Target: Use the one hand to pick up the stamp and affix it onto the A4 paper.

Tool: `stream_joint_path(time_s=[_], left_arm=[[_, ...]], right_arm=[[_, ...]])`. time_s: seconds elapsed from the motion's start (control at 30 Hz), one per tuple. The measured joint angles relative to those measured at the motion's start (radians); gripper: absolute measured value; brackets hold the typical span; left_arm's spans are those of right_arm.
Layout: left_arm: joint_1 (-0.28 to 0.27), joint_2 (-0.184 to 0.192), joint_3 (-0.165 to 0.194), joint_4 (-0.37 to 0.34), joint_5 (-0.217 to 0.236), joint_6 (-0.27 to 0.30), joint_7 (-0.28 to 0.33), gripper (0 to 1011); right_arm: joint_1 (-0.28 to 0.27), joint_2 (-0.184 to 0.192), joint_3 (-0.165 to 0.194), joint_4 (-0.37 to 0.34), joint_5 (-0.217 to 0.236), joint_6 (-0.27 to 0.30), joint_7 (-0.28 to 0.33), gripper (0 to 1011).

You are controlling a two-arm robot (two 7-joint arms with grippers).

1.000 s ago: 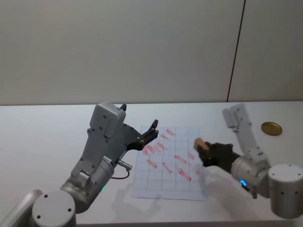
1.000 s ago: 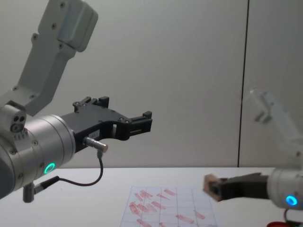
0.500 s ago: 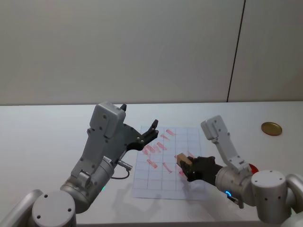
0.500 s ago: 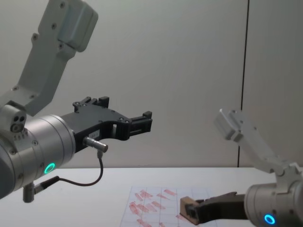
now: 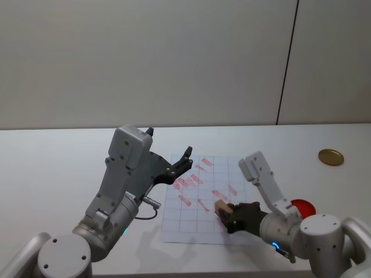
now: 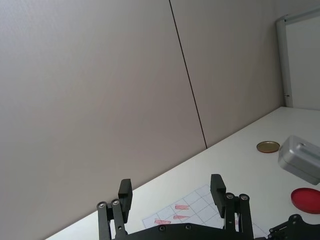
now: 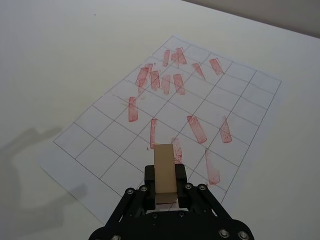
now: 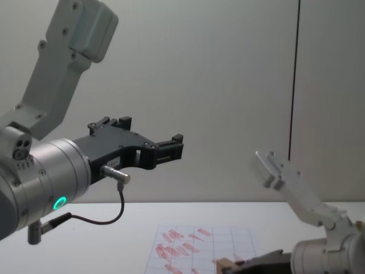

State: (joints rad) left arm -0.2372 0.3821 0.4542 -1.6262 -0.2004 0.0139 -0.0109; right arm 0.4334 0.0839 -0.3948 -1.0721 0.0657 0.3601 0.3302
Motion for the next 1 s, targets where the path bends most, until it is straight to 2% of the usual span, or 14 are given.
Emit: stream_joint_path(time_s=[0.5, 1.0], left_arm=[[0.0, 0.0, 0.0, 0.0, 0.0, 0.0, 0.0, 993], [0.0, 0.0, 0.0, 0.0, 0.0, 0.0, 0.0, 993]], right_arm=[[0.018, -0.012, -0.008, 0.082, -0.014, -0.029, 0.009, 219], [0.022, -0.016, -0.014, 0.115, -0.02, -0.039, 0.014, 218]])
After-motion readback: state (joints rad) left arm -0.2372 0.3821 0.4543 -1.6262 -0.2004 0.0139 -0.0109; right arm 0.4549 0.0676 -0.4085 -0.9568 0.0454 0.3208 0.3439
